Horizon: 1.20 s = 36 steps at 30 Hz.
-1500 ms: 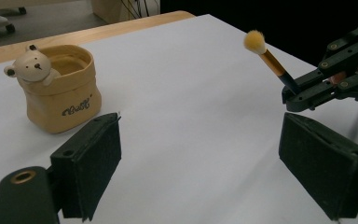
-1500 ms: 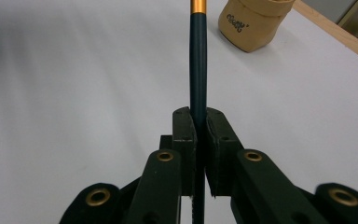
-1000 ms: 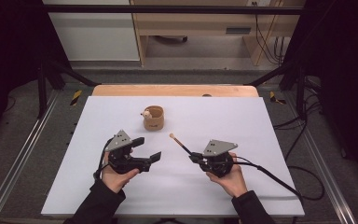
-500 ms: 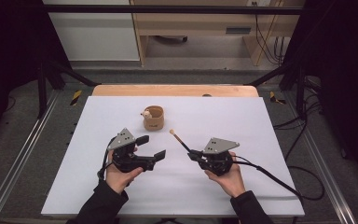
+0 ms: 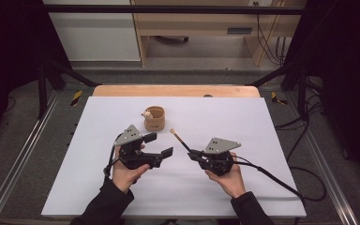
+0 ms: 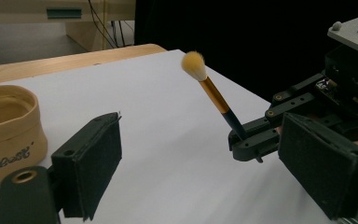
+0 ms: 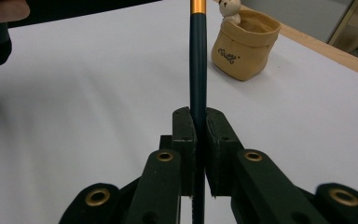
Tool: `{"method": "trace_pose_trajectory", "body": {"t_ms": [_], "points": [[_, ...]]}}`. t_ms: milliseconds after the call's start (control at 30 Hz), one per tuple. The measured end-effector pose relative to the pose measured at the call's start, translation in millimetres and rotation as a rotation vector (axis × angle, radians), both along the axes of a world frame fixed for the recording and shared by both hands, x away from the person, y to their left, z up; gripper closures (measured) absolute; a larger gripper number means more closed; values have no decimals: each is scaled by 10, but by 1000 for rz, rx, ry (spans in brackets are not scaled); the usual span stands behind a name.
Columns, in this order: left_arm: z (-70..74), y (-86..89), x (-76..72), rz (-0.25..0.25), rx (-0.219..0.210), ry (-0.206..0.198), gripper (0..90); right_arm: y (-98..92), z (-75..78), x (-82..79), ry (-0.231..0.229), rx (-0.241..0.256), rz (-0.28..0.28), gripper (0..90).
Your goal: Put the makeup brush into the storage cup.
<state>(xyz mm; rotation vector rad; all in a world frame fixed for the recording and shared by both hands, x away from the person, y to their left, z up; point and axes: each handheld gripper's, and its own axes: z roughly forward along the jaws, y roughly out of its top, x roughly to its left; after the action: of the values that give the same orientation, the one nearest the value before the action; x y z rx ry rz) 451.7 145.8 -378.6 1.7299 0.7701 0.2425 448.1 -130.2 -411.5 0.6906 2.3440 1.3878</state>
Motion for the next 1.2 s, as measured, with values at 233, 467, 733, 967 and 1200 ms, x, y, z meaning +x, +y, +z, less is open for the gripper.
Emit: {"method": "trace_pose_trajectory", "body": {"t_ms": [233, 467, 733, 967, 1200], "points": [[2, -85, 24, -25, -13, 9, 166, 14, -3, -2, 2, 4, 9, 837], [-39, -169, 31, -44, -17, 20, 200, 46, -7, -9, 0, 13, 21, 838], [-71, -180, 41, -44, -40, 33, 274, 98, -10, -12, 0, 21, 33, 838], [-89, -184, 55, -45, -51, 39, 385, 112, -12, -13, -1, 26, 37, 838], [-107, -192, 74, -45, -73, 60, 477, 140, -33, -9, 3, 24, 46, 838]]}}
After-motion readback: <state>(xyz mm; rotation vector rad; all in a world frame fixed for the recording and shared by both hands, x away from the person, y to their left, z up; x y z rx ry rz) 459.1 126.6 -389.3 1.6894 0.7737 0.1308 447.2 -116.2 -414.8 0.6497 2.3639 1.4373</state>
